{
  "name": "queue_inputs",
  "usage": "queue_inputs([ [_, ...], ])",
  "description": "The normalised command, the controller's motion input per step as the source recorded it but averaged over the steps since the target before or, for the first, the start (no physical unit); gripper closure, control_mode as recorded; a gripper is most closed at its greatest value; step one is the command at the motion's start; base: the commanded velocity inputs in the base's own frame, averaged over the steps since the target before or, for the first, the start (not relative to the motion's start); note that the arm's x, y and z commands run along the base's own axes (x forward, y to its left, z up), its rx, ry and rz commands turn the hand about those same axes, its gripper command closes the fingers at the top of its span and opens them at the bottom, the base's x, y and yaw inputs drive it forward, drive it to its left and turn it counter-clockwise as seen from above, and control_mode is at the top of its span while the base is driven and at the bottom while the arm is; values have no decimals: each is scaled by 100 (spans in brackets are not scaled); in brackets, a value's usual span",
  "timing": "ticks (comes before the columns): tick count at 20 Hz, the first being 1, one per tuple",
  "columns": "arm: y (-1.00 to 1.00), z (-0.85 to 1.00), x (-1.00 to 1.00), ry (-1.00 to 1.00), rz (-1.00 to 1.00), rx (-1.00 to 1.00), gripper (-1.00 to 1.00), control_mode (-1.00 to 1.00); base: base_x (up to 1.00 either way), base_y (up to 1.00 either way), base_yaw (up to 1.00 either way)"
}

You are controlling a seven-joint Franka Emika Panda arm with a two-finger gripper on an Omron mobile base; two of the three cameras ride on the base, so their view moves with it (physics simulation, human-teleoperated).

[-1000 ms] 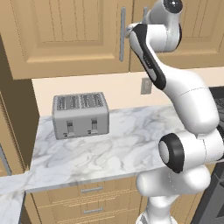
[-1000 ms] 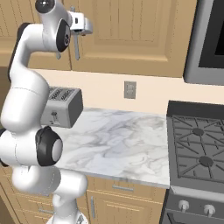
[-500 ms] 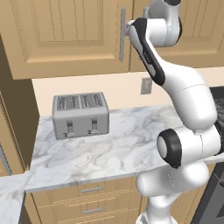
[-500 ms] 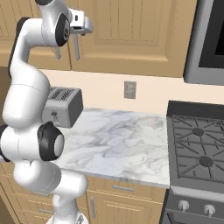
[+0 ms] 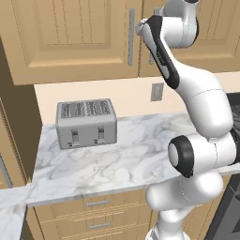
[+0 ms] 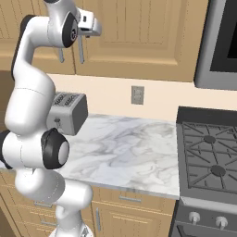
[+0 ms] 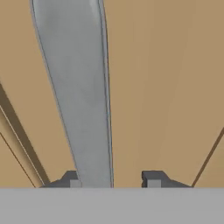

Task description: Open the cabinet, pick the kettle from the cabinet, and place it in the sink.

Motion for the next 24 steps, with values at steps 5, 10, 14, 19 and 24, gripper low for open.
queue_inputs([
  [5, 9, -14, 23, 0, 0, 8, 100, -100, 0, 0, 0],
  [10, 28, -11, 10, 0, 0, 7, 100, -100, 0, 0, 0],
  [14, 35, -6, -7, 0, 0, 6, 100, -100, 0, 0, 0],
  [19, 34, -1, -20, 0, 0, 6, 100, -100, 0, 0, 0],
  [24, 29, 0, -33, 0, 0, 9, 100, -100, 0, 0, 0],
])
